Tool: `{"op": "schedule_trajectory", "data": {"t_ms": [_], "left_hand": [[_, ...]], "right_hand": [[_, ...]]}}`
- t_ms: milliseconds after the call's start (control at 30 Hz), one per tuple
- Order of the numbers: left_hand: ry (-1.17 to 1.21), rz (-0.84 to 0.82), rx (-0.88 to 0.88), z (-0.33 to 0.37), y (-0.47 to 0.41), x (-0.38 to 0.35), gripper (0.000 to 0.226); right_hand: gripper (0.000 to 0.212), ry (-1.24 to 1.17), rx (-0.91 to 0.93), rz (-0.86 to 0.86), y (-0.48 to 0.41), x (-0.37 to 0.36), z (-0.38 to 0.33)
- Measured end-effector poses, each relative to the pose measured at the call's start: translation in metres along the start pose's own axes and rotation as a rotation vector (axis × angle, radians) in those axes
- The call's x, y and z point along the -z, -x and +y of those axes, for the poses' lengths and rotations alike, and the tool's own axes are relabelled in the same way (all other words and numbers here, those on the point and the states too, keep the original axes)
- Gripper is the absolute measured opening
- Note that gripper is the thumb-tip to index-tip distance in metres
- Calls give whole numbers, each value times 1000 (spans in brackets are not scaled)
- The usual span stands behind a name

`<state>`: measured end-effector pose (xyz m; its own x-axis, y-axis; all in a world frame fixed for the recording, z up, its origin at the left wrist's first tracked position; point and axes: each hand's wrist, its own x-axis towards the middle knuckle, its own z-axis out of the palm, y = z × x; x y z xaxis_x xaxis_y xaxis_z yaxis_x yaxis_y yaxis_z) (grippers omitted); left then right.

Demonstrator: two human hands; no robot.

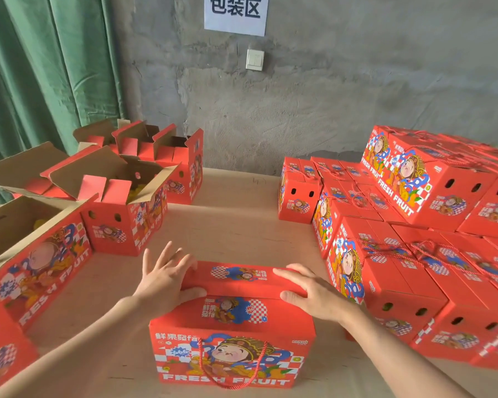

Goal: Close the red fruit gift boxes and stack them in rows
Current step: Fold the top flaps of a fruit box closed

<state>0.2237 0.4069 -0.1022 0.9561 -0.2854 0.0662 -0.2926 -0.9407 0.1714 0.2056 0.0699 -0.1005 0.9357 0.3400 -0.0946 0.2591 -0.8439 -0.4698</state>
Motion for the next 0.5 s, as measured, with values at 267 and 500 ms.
{"op": "schedule_trajectory", "data": {"t_ms": [267,500], "left_hand": [[3,-219,-126,-3,-27,13,88],[-83,-214,-152,-3,-26,5,82]], "right_hand": [[41,68,30,84,-1,-8,2],[42,66,9,96,2,-10,-4]]}}
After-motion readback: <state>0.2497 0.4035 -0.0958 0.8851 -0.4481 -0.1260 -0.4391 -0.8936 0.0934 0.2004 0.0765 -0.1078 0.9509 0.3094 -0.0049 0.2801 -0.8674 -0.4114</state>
